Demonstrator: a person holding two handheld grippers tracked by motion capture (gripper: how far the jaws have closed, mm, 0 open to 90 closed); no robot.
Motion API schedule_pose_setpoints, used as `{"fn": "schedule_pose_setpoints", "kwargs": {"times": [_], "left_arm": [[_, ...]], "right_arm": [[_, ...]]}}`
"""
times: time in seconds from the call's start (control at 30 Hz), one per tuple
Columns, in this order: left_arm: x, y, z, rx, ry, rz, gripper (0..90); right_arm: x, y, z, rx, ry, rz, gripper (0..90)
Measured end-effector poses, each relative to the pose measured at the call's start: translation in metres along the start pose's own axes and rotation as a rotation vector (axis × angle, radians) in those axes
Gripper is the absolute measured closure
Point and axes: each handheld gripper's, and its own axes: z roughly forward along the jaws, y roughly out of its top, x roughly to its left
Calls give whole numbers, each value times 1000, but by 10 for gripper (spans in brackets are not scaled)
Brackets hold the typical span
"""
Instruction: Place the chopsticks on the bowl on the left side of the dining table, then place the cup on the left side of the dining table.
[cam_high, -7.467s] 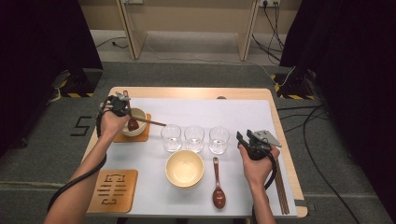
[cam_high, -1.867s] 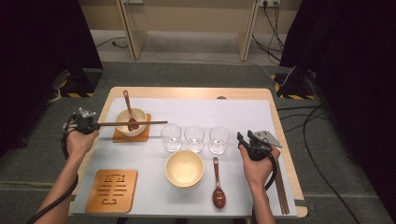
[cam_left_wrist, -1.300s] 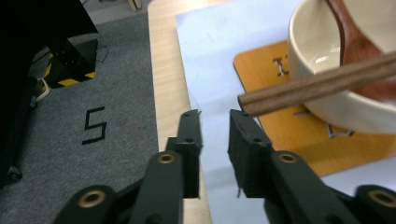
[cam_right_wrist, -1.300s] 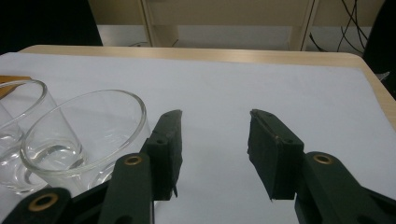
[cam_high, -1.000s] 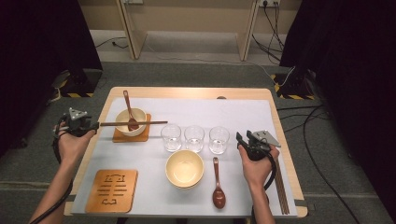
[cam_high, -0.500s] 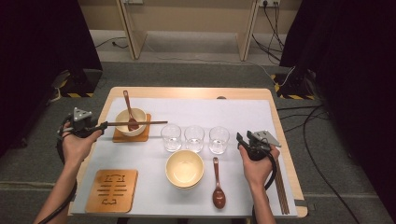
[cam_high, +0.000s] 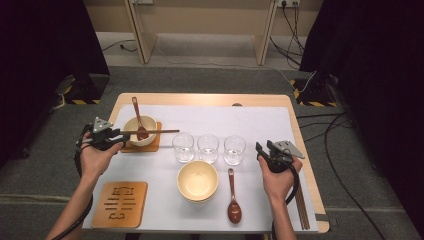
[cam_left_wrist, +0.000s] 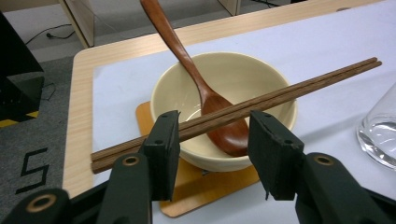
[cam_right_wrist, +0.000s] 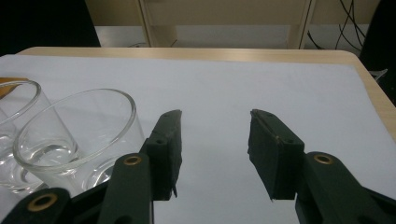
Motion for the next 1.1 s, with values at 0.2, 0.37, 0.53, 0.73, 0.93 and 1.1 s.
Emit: {"fn": "schedule_pose_setpoints", "kwargs": {"times": [0.2,0.37,0.53,0.73,0.93,1.1], "left_arm": [[-11,2,5,0,-29,9,528],[-21,7,8,-10,-51,11,524],[-34,11,14,-10,-90,21,510],[-51,14,21,-11,-131,40,491],[-62,15,23,-16,-160,46,489],[-76,17,29,-11,-203,56,489]], "right_arm": [[0,1,0,-2,0,2,548],[-3,3,0,-1,5,6,546],[-8,4,-1,-2,1,13,544],[-11,5,-6,-9,-14,23,543],[-11,5,-6,-4,-16,27,542],[-9,7,-8,-6,-18,19,540]]}}
